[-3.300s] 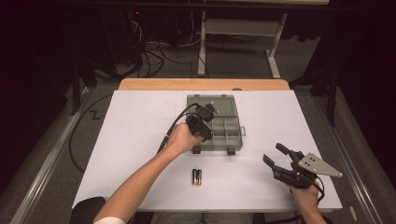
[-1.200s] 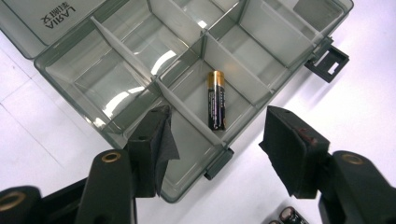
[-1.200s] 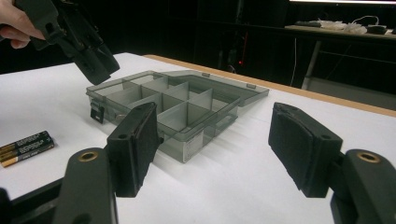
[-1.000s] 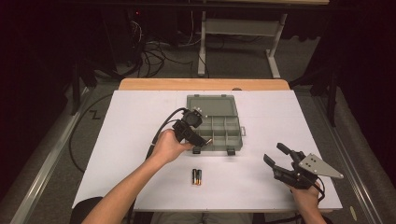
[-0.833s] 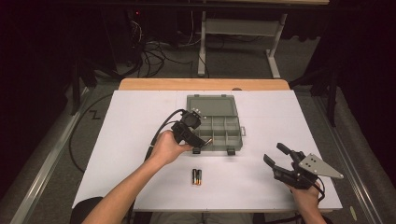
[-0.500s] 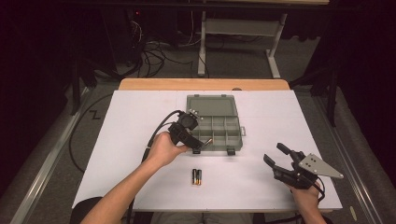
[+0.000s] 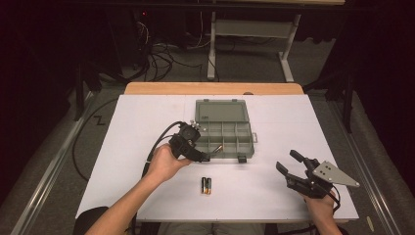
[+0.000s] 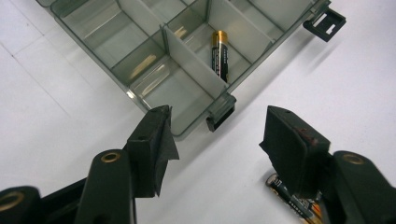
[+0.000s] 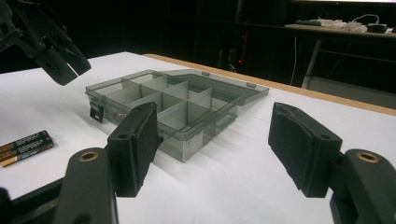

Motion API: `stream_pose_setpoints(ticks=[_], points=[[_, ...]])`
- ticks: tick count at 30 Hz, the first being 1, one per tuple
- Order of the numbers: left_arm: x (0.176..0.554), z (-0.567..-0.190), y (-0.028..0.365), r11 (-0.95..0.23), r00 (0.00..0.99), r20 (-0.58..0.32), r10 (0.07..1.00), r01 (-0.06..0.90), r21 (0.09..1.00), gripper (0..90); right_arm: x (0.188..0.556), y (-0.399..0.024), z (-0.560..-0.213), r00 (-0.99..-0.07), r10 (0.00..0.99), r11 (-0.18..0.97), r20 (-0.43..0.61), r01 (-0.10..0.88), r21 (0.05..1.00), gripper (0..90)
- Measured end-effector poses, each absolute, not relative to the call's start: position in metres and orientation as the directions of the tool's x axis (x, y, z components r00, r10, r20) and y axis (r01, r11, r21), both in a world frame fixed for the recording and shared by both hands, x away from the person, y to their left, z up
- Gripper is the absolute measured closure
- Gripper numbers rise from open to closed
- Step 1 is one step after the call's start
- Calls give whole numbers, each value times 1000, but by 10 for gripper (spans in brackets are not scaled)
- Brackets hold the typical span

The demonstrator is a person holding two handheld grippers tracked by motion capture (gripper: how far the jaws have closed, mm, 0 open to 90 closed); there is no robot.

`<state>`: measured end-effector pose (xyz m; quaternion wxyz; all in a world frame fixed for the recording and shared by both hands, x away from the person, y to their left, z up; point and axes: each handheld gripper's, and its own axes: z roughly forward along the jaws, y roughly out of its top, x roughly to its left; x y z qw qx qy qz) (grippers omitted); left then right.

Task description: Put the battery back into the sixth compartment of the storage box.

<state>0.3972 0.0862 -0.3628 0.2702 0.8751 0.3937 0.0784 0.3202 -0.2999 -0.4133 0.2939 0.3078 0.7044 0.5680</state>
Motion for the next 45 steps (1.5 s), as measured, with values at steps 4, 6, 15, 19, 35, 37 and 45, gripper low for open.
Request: stream_pose_setpoints(ticks=[4, 6, 15, 19, 35, 37, 45], points=[[392, -364, 89, -545, 676, -79, 732, 651, 529, 416, 320, -300, -413, -637, 768, 165, -64, 100, 981, 350], [390, -365, 91, -539, 673, -81, 735, 653, 532, 417, 320, -300, -413, -636, 769, 164, -64, 99, 981, 350], [379, -371, 97, -539, 671, -82, 737, 658, 526, 419, 320, -300, -413, -635, 769, 169, -69, 98, 981, 350], [375, -374, 98, -545, 672, -80, 736, 658, 520, 418, 320, -299, -413, -636, 768, 171, -70, 98, 980, 351], [361, -389, 97, -558, 682, -108, 723, 669, 492, 406, 320, -300, -413, -635, 770, 163, -63, 101, 981, 351], [359, -391, 97, -553, 681, -122, 722, 675, 489, 411, 320, -300, -413, -636, 769, 163, -63, 101, 981, 351], [351, -393, 94, -561, 691, -136, 710, 671, 485, 424, 320, -299, -413, -636, 769, 163, -61, 103, 981, 351]])
